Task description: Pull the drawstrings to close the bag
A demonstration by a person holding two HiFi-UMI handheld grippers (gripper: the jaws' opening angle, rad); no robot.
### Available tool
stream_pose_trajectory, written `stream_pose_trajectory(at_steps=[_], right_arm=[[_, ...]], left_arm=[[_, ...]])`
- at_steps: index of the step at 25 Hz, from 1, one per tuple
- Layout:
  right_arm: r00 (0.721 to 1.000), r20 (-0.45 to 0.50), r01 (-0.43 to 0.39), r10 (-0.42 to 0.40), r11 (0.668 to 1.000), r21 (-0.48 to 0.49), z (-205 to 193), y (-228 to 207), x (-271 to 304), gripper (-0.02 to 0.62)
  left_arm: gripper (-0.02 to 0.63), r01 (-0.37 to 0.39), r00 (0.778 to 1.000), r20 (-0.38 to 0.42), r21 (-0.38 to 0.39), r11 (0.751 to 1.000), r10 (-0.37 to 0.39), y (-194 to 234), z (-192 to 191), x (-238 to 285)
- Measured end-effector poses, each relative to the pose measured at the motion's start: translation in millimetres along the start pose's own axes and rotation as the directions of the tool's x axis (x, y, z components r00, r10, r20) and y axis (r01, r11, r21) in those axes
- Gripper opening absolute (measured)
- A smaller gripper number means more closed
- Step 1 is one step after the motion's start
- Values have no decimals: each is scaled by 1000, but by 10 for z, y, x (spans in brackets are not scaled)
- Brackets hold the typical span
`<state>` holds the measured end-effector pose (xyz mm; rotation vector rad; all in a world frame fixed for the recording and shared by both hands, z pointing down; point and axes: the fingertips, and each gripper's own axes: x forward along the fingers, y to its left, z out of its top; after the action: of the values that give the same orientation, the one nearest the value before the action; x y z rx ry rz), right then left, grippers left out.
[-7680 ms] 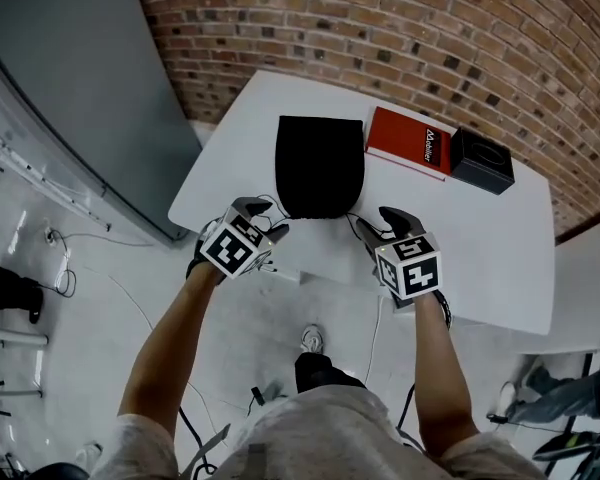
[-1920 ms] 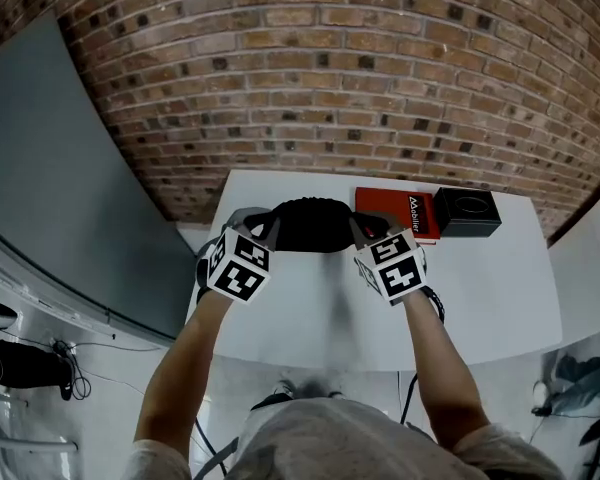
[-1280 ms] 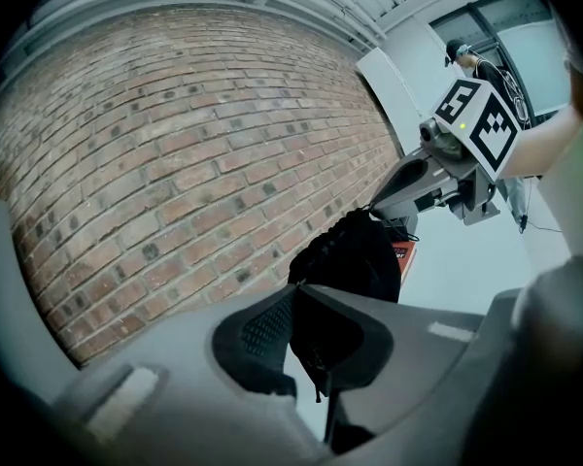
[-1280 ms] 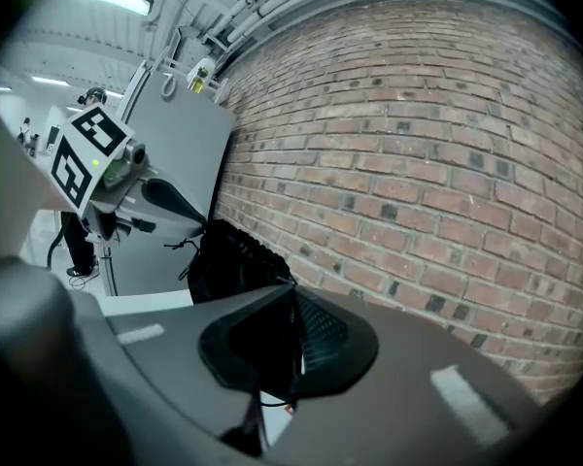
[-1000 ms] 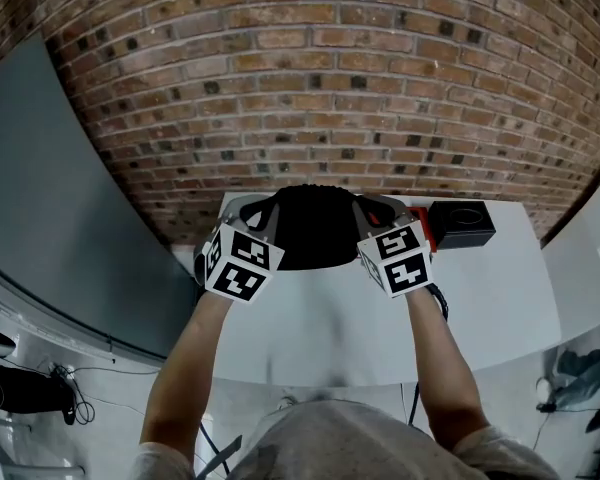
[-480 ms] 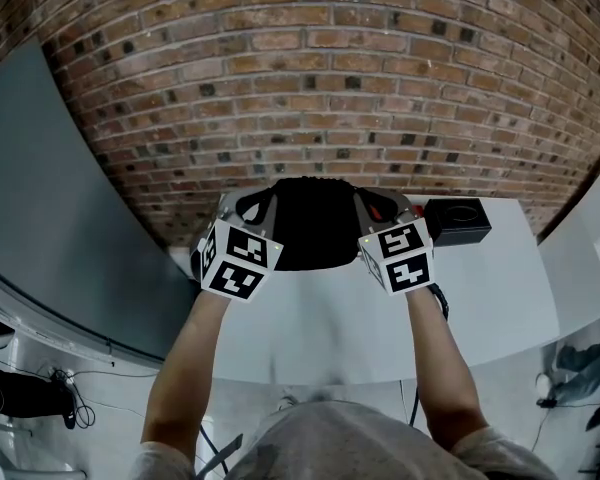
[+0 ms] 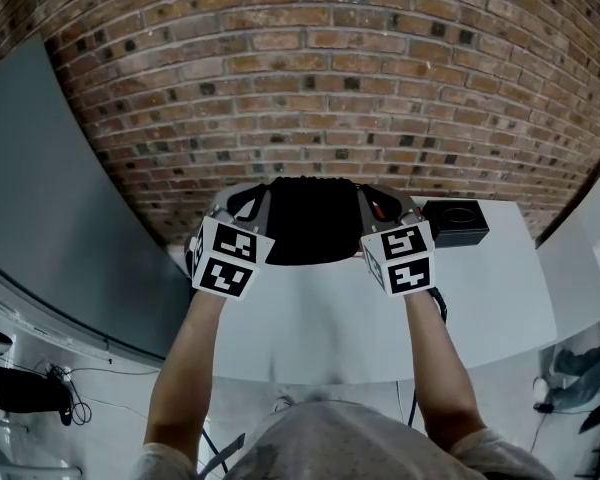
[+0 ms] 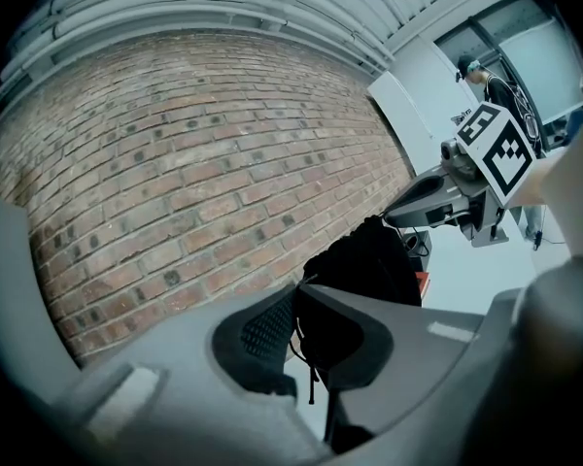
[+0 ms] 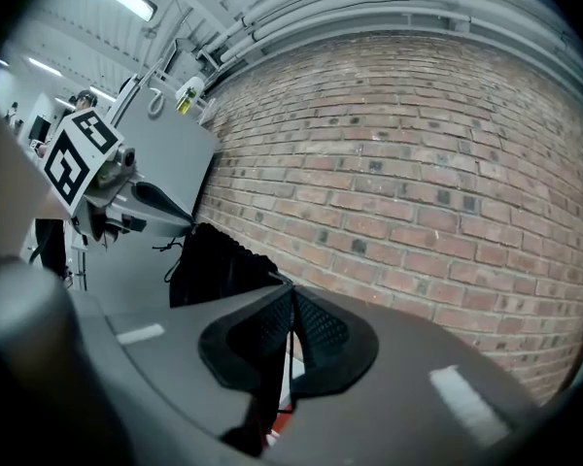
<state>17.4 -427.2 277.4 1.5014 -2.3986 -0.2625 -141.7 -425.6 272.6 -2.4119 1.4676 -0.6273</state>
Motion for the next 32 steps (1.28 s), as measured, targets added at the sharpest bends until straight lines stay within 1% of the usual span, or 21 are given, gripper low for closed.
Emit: stream_pose_trajectory(at_steps=[7,15,26,32], right_arm=[[1000,0,-10,10,1000,14,-6,-1,-16,6],[1000,-6,-10,10,1000,21,-26,-22,-15,5],[1000,-5,10,-9,999,53,-21,-111,-11,5],[1000,-14,16,-16,998,65,-69,-150,-12,5]], left_arm=[[15,-25,1000,2,-32,999,25,40,-20,-52],[15,-52,999,-5,-49,997,52,95,-65,-69],[14,-87,996,-11,-89,992,87,230,-136,-92],[14,-105,994,-34,-115,988,102,287,-224,-115]])
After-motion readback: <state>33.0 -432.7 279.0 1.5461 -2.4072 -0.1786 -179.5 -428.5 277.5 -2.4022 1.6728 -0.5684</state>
